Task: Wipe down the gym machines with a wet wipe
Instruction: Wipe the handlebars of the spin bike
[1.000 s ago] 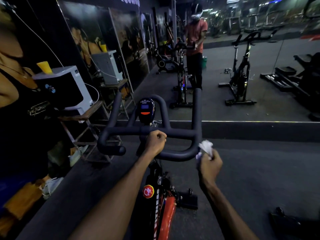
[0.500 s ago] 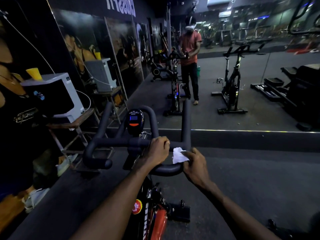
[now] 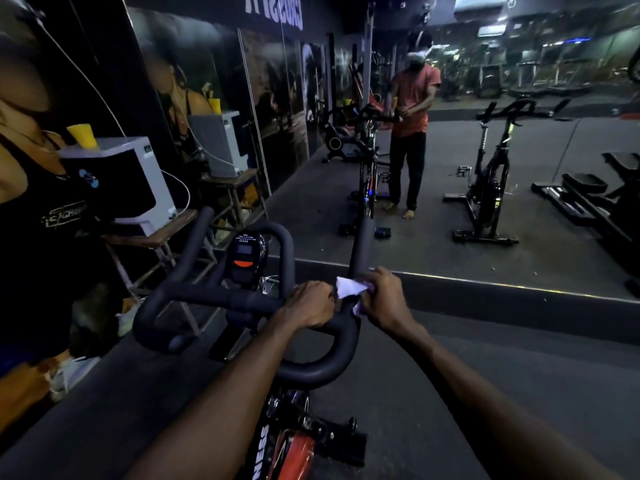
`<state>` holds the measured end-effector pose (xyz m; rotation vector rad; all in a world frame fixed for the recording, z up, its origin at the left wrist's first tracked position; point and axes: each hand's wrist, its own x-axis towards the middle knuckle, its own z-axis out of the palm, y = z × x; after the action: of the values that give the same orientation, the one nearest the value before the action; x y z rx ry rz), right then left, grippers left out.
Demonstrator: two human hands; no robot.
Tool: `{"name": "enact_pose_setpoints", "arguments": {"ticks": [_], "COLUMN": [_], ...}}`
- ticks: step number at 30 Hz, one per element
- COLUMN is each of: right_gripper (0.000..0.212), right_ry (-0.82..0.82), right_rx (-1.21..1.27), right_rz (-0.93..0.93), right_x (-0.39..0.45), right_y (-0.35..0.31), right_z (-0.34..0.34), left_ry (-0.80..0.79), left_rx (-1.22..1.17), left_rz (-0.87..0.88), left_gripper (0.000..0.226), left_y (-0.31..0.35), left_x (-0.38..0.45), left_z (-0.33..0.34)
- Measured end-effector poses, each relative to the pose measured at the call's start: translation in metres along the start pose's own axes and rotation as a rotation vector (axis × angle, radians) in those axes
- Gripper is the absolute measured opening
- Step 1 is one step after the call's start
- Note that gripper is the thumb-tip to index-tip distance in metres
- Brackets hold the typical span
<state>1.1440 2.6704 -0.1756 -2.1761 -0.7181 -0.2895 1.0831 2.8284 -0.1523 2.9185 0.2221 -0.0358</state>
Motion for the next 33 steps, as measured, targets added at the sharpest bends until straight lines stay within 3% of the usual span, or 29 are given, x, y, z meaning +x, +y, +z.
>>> {"name": "enact_pose_setpoints", "arguments": {"ticks": [2,7,10,12,17,22,23,26,27,31,33], "right_gripper": [0.022,0.017,0.021,0.026,0.029,0.027,0.028,0.031,0.031,0.027,0.023], "right_ry": [-0.029,-0.253,-0.084,-0.069,-0.387,-0.064,-0.068,-0.324,-0.342,-0.103,-0.17], "right_rx": [0.003,0.048,0.035,0.058,-0.019,0.018,0.011,-0.029,-0.12,-0.092,-0.151], "right_rz": [-0.03,-0.326,-0.236,-0.221,-0.41,-0.279,-0.318,-0.394,-0.433,-0.366,-0.516], "right_x": [0.005,-0.011,0.037,0.05,0.035,0.092,0.087,0.066,0.073,0.105,0.096], "right_y": [0.008,0.012,0.018,0.021,0.031,0.03,0.032,0.038,0.04,0.033,0.033], "right_z": [-0.002,-0.008,-0.016,-0.018,-0.018,-0.025,-0.023,-0.019,-0.019,-0.028,-0.022], "left_ry": [-0.052,-0.107,-0.104,-0.093,-0.042,0.019,0.026,0.057,0.056,0.038,0.038], "left_rx": [-0.013,-0.097,-0.142,-0.173,-0.207,-0.152,-0.135,-0.089,-0.085,-0.057,-0.065], "left_rz": [-0.046,-0.129,-0.179,-0.244,-0.32,-0.385,-0.4,-0.438,-0.446,-0.456,-0.462], "left_gripper": [0.03,0.03,0.048,0.053,0.061,0.038,0.037,0.043,0.043,0.037,0.037], "left_y": [0.007,0.008,0.009,0.002,-0.019,0.019,0.02,0.02,0.02,0.023,0.023], "left_x": [0.004,0.021,0.032,0.046,0.073,0.04,0.039,0.041,0.042,0.04,0.039], "left_z": [0.0,0.011,0.016,0.027,0.056,0.021,0.021,0.024,0.024,0.022,0.022]}}
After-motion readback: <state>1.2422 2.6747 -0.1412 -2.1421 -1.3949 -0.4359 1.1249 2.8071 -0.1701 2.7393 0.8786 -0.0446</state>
